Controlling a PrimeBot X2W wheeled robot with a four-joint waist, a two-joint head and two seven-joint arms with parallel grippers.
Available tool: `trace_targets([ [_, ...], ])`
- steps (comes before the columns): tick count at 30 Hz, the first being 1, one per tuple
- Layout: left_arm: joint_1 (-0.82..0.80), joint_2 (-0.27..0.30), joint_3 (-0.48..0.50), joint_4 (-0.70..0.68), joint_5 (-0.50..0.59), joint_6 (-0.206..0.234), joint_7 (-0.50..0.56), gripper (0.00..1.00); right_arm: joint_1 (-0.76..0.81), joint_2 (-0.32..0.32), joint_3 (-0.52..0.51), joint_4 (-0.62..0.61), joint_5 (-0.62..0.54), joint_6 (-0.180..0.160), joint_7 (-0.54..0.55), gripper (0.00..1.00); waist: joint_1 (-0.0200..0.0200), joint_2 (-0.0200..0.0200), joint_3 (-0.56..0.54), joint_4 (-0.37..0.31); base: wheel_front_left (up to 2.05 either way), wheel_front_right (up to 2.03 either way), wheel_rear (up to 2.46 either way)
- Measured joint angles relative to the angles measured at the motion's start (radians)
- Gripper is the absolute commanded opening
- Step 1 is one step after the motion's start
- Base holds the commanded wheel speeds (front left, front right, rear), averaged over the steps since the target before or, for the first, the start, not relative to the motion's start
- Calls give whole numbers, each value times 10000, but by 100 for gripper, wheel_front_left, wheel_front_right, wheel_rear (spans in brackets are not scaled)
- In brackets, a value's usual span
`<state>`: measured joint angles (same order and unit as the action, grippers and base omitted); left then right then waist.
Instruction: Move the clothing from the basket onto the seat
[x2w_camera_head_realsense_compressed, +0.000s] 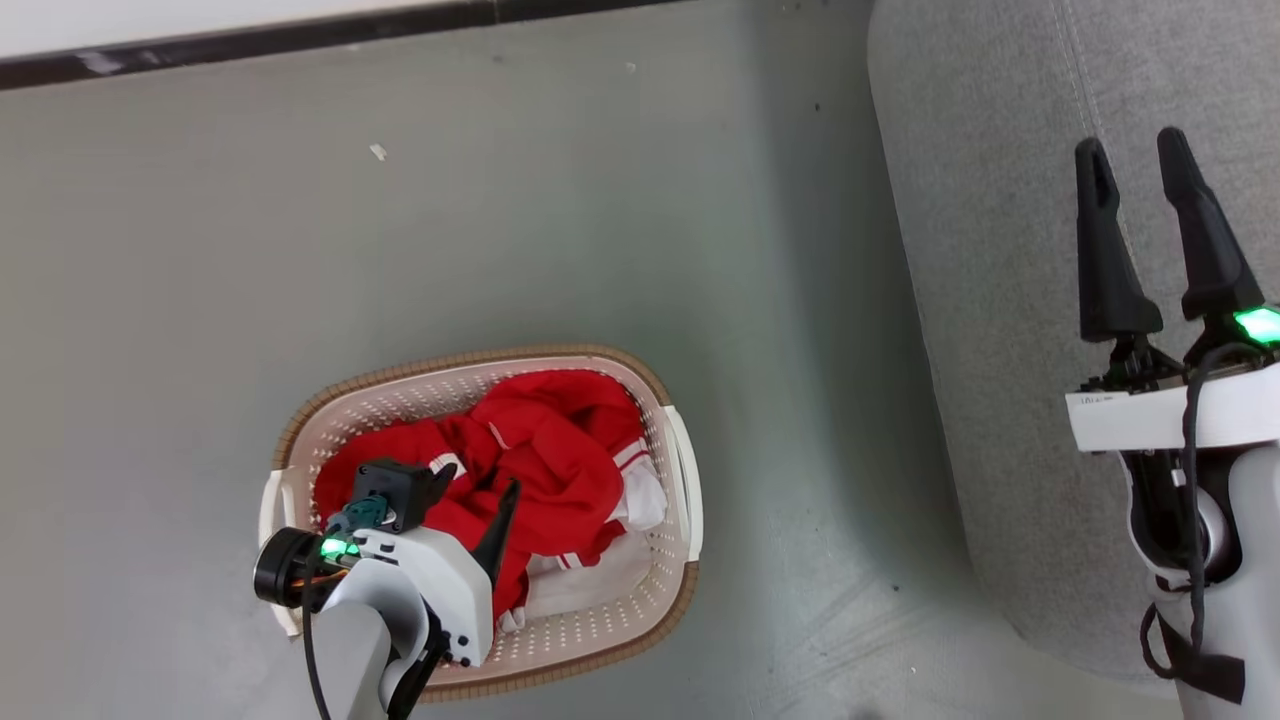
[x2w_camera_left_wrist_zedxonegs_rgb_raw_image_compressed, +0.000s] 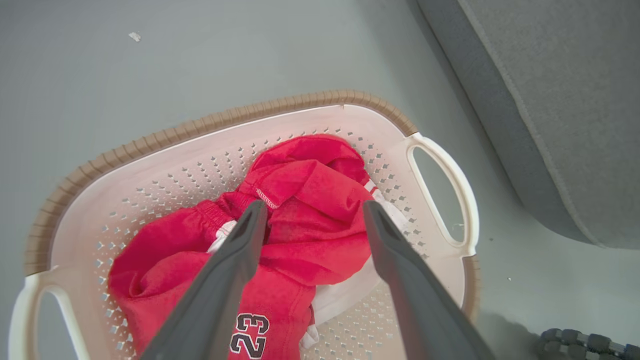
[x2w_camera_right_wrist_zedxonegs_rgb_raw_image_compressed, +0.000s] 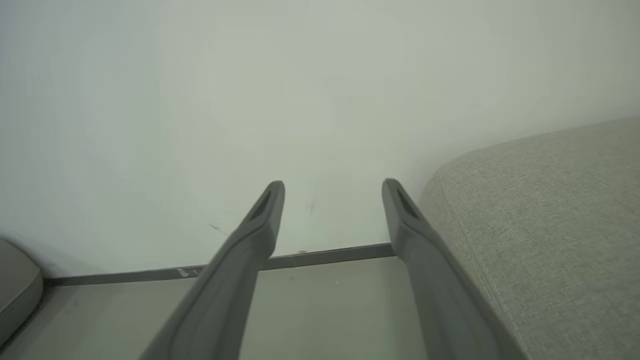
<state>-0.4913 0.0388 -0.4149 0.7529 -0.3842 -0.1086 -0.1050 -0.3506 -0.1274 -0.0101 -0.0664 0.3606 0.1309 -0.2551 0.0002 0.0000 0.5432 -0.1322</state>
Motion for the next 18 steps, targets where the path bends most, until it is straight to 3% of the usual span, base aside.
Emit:
trace_targets([
  [18,-994,-21,-274,1429,-130,-96,523,100,-920,-67,552,-290,-113,0,0,100,0,0,1416,-706,0,0,0],
])
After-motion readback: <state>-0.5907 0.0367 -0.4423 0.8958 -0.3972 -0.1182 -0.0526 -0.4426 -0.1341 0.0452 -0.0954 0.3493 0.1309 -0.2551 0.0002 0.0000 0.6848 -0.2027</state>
